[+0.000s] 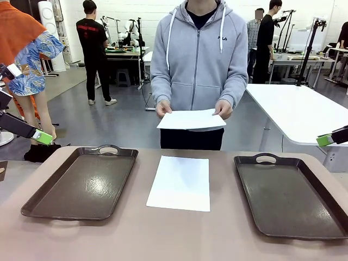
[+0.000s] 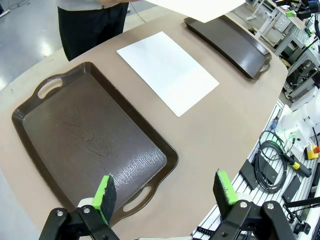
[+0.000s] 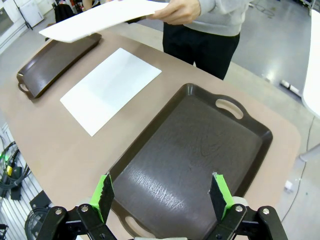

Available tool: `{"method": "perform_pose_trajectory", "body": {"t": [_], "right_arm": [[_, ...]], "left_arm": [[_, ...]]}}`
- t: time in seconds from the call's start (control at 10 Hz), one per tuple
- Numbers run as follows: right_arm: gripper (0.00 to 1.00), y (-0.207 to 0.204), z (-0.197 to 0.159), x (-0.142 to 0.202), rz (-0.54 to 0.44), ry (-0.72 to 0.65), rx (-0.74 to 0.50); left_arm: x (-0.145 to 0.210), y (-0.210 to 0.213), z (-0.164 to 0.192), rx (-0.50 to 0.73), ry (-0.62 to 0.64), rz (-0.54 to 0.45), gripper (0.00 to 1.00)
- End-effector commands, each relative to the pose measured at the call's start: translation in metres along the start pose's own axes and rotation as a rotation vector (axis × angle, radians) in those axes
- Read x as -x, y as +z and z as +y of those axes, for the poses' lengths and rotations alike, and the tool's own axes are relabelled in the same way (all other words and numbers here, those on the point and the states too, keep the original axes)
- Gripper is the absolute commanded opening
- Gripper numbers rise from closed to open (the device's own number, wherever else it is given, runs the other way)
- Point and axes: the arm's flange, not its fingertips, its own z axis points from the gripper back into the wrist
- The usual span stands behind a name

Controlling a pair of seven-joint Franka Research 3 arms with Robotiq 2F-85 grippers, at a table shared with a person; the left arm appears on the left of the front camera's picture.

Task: Sort the A4 documents.
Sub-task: Receive the A4 Paper.

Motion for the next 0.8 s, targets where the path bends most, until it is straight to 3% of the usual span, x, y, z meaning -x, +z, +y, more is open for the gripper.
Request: {"method": "perform_pose_trajectory", "body": {"t": [0.0, 0.7], "right_arm": [[1.00, -0.0002, -0.0003, 0.0001, -0.005, 0.003, -0.005], [1.00, -0.0002, -0.0003, 0.0001, -0.005, 0.003, -0.005]], "left_arm": [[0.0006, -0.0015, 0.0022, 0.012, -0.007, -0.003, 1.00], [0.0006, -0.0015, 0.0022, 0.012, -0.007, -0.003, 1.00]]}}
